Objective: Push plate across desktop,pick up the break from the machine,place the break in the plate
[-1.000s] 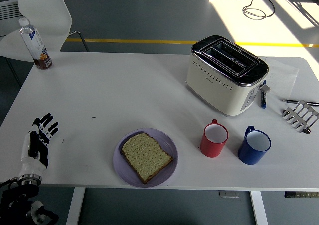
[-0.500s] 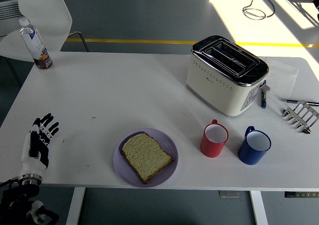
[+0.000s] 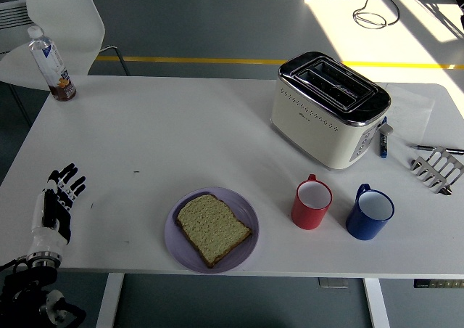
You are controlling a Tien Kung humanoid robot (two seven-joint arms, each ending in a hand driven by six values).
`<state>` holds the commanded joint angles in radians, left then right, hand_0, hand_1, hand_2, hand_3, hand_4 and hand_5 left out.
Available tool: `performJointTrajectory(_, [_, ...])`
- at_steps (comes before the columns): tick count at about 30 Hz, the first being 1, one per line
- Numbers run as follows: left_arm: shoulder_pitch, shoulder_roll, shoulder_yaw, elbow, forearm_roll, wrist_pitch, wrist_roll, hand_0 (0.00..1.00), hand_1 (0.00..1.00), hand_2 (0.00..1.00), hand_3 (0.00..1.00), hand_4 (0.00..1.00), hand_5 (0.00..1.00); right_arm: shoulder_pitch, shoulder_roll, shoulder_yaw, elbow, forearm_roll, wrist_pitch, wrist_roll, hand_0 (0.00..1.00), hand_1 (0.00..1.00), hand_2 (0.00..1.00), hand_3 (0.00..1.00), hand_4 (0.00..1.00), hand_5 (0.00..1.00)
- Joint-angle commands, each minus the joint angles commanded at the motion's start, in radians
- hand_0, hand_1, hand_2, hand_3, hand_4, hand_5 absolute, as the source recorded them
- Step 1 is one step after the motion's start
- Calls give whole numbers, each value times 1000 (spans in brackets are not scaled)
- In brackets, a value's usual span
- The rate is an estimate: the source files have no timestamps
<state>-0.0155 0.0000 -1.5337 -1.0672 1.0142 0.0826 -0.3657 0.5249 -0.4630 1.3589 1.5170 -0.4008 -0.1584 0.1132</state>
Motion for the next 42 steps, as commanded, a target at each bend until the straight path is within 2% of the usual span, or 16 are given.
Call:
performJointTrajectory(23, [-8, 0, 2, 1, 0, 1, -2, 805, 801, 874, 774, 521, 998, 14, 9, 14, -8, -2, 14, -7, 850, 797, 833, 845, 461, 966])
performJointTrajectory(28, [-19, 0, -4, 1, 1, 0, -2, 805, 801, 874, 774, 523, 998, 18, 14, 25, -12, 12, 56, -21, 841, 792, 827, 840, 461, 960])
performJointTrajectory(42, [-20, 0, -7, 2, 2, 0, -2, 806, 801, 874, 774, 522, 998, 21, 24, 28, -12, 14, 91, -32, 839, 789, 819, 832, 465, 952])
